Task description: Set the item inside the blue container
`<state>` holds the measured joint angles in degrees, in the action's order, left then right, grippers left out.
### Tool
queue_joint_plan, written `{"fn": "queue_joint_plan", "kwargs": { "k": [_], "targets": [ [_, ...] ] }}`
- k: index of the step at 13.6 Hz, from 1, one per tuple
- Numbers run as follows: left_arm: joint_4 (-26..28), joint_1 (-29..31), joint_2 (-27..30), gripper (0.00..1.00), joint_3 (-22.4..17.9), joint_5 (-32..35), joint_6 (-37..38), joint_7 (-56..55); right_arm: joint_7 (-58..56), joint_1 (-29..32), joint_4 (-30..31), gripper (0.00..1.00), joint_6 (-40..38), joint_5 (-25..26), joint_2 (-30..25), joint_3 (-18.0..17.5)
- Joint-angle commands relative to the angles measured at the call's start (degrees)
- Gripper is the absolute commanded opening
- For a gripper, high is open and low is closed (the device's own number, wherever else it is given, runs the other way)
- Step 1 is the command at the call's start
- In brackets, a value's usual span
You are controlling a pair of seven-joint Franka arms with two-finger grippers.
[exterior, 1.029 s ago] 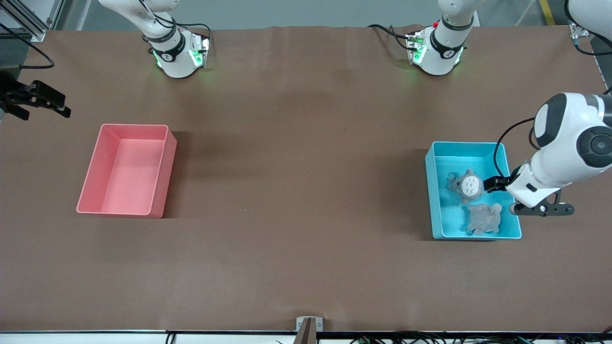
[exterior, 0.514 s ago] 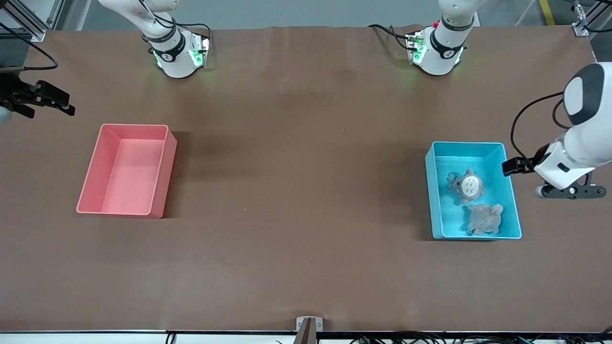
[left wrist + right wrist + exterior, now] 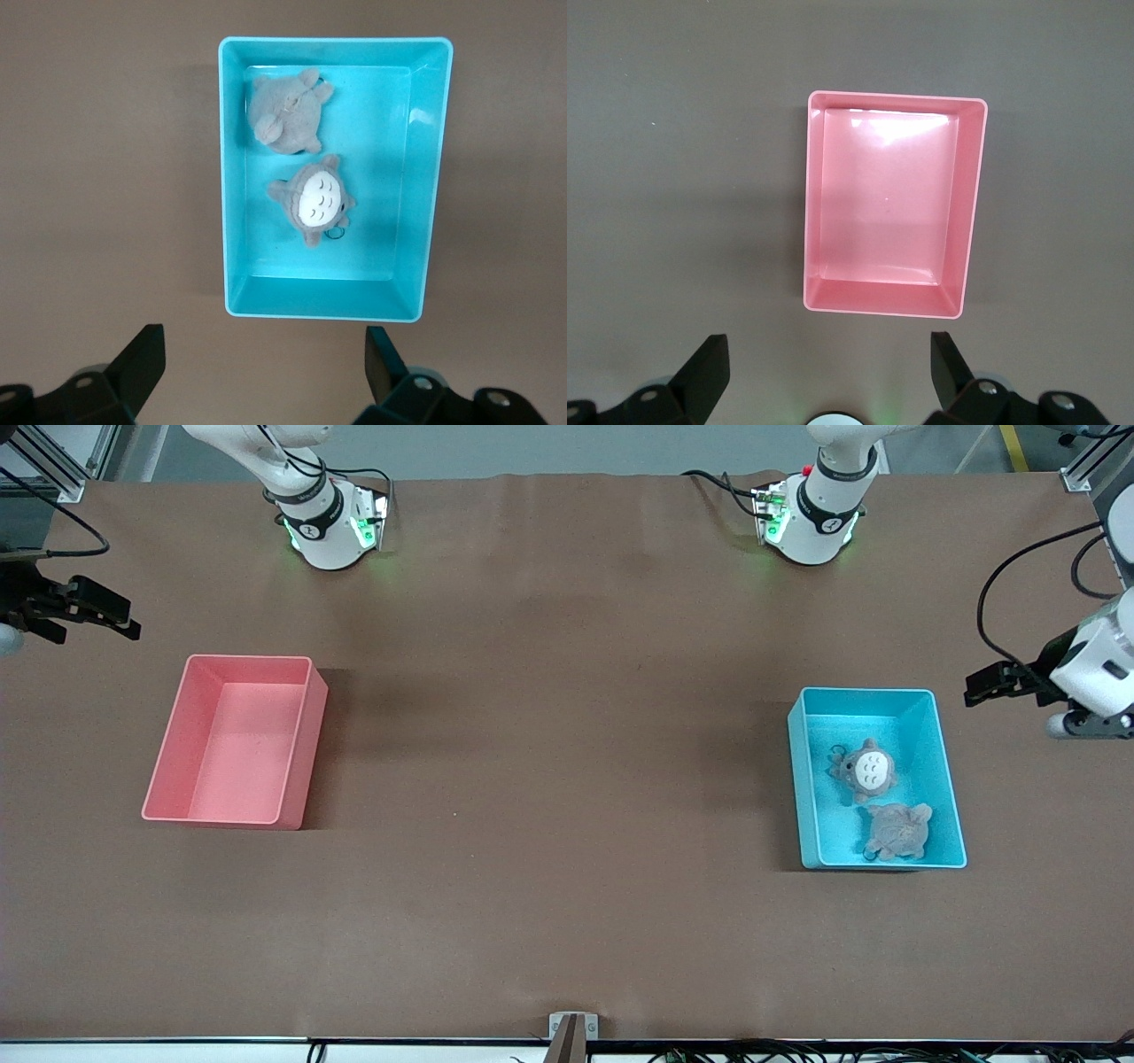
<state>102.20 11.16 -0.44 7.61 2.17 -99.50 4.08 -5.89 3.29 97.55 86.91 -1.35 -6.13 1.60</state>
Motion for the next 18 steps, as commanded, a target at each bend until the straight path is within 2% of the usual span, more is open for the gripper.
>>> {"fn": "queue_joint_plan", "kwargs": {
  "k": [1,4,13,18],
  "targets": [
    [1.2,-8.4,4.1,0.99,-9.0,-2.2,1.1,1.0,1.2,0.7,1.7,1.00,0.7,-0.6,-1.7,-0.7],
    [0.8,-11.5,6.1,0.99,-11.7,-2.8,1.2,0.5,1.2,0.7,1.6,1.00,1.2,-0.6,-1.7,-0.7],
    [-2.8,-14.1,6.8,1.00,-13.2,-2.8,1.2,-0.1,1.3,0.6,1.7,1.00,1.7,-0.8,-2.0,-0.7],
    [-8.6,-14.1,1.9,1.00,-12.8,-2.8,0.7,0.0,1.3,0.4,1.8,1.00,1.5,-0.8,-2.0,-0.8]
  ]
}}
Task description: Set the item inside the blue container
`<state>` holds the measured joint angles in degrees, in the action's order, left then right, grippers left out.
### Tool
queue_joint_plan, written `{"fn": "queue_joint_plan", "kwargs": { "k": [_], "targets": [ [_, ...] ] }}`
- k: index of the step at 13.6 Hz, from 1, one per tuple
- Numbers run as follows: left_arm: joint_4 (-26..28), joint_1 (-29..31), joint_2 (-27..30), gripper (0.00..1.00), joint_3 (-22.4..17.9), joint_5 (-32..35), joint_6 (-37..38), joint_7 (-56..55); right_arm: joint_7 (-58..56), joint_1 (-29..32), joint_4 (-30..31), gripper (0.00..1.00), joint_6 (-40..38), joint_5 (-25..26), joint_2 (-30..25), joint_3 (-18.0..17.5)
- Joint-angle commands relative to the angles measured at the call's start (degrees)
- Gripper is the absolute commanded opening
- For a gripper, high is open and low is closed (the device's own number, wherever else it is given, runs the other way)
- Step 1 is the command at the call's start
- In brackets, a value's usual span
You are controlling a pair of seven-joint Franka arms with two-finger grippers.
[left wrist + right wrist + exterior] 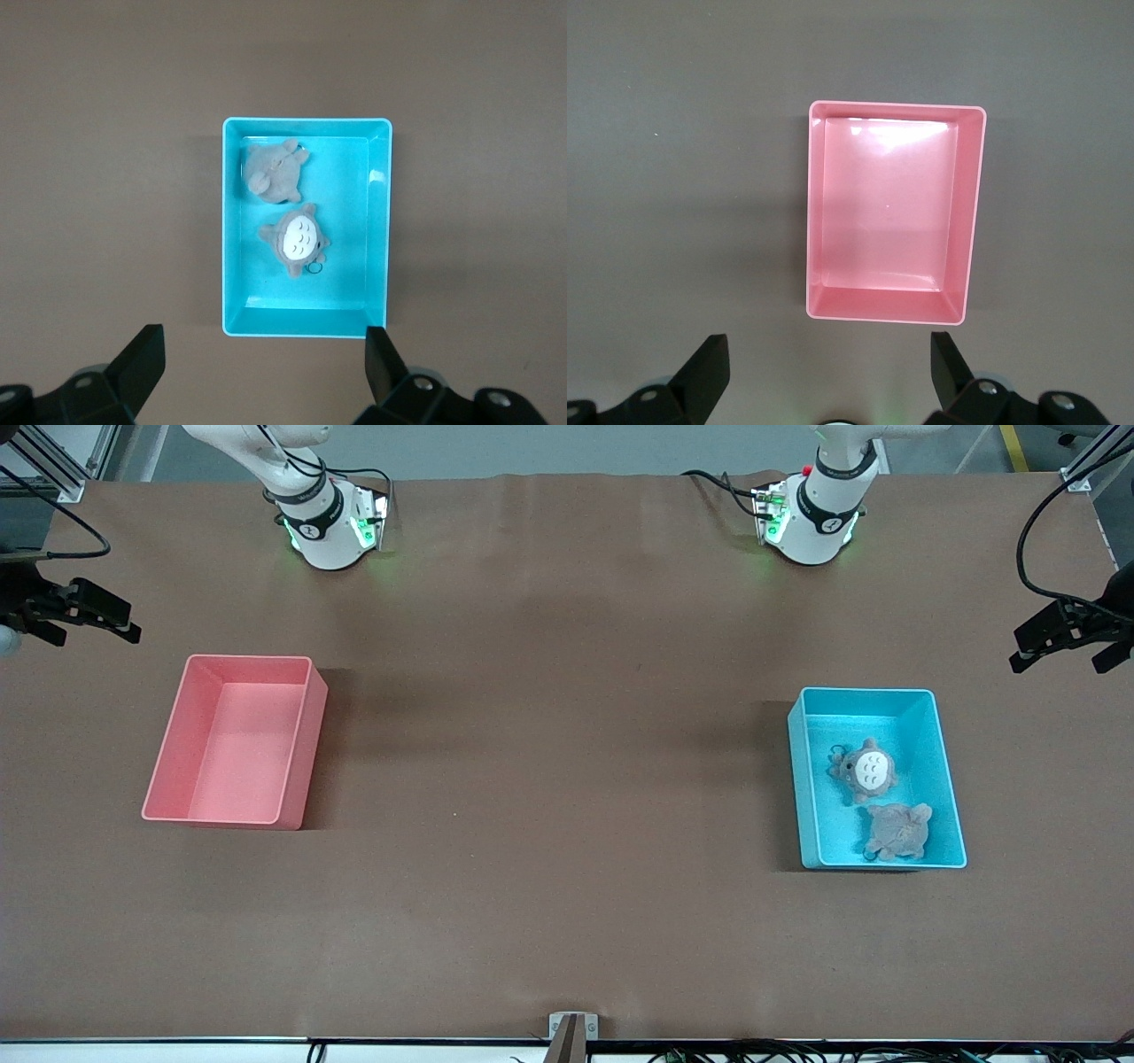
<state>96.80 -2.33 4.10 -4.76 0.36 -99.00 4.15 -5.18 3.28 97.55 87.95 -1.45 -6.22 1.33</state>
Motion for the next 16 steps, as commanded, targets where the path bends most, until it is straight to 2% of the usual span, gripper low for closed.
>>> {"fn": "queue_joint_plan", "kwargs": {
  "k": [1,7,9,13,16],
  "targets": [
    [-3.5,-0.6,-2.8,0.99,-0.4,-1.0,0.2,-0.1,0.6,0.4,1.8,1.00,0.5,-0.7,-2.0,-0.5],
    [-4.4,-0.8,-3.0,1.00,-0.3,-1.1,0.3,-0.5,0.9,-1.4,1.8,1.00,0.6,-0.8,-2.0,-0.6],
    [-4.6,-0.6,-2.9,1.00,1.3,-1.0,0.4,-1.9,0.9,-1.4,1.8,1.00,0.5,-0.9,-2.0,-0.6],
    [-4.8,-0.6,-2.0,1.00,2.0,-1.1,0.7,-5.0,0.9,-1.4,1.8,1.00,0.3,-2.8,-2.0,-0.6],
    [-5.9,-0.3,-1.6,1.00,2.7,-2.7,3.5,-7.0,0.8,-1.6,1.7,1.00,0.2,-2.8,-2.2,-0.8]
  ]
}}
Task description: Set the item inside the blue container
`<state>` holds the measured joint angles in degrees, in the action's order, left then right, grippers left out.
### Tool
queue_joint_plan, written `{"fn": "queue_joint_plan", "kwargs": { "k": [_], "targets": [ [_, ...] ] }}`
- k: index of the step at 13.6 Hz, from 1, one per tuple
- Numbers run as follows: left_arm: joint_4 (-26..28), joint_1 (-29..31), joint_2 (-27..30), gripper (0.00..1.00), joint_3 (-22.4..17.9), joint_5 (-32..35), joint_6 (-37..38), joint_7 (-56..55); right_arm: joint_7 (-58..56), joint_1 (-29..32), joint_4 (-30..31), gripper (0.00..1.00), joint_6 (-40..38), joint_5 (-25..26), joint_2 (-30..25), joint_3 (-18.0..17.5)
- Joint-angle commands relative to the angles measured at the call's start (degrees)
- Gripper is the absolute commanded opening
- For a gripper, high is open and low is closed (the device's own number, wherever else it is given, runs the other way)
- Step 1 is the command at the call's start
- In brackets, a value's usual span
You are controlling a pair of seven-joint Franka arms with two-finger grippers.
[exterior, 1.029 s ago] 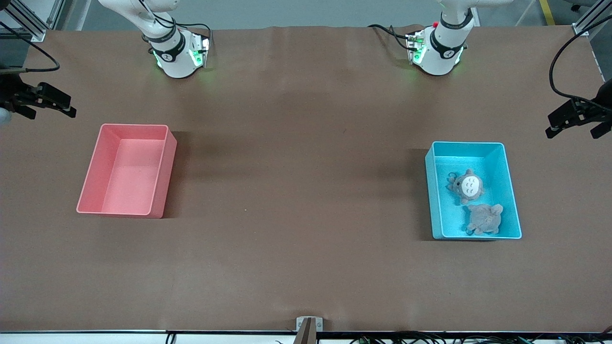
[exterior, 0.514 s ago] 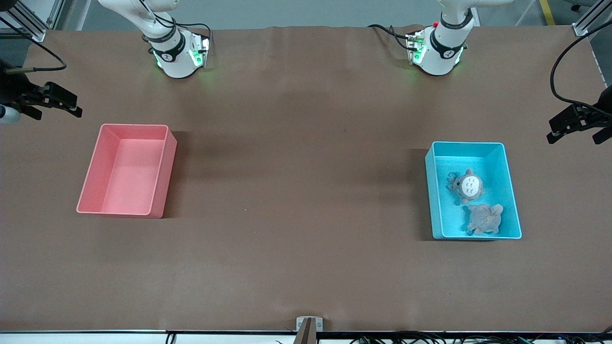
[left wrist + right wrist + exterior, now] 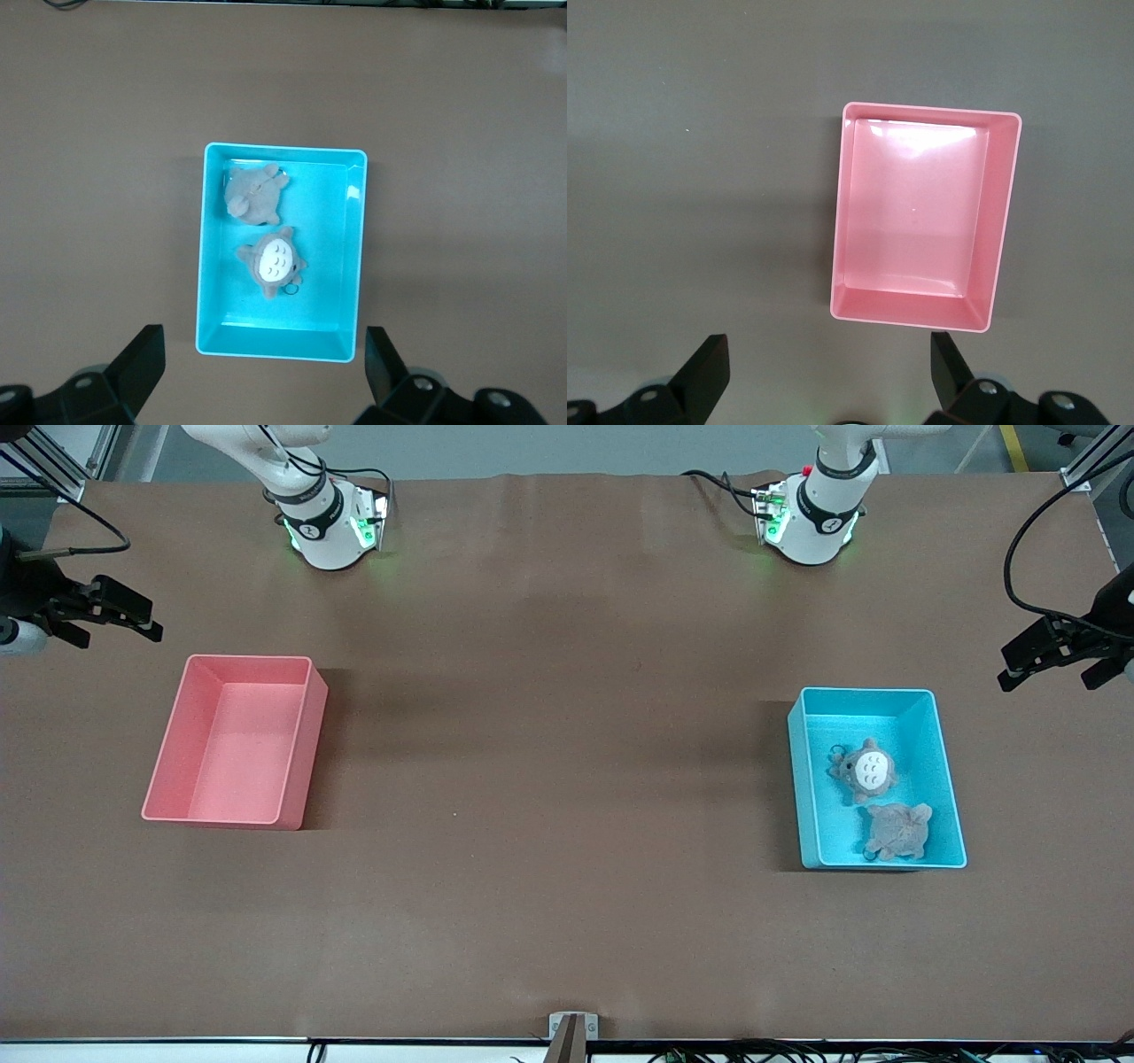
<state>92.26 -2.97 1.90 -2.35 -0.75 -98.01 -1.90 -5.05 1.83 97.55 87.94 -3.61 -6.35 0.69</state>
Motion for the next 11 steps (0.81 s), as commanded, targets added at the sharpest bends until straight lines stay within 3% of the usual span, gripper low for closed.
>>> {"fn": "queue_joint_plan", "kwargs": {
  "k": [1,11],
  "targets": [
    [-1.4,0.4,0.7,1.00,0.3,-1.6,3.3,-1.1,0.7,-0.4,1.7,1.00,0.2,-0.5,-2.1,-0.2],
    [-1.2,0.9,0.4,1.00,0.2,-1.5,3.7,-0.7,1.7,-2.0,1.8,1.00,0.5,0.2,-2.1,-0.2]
  ]
}}
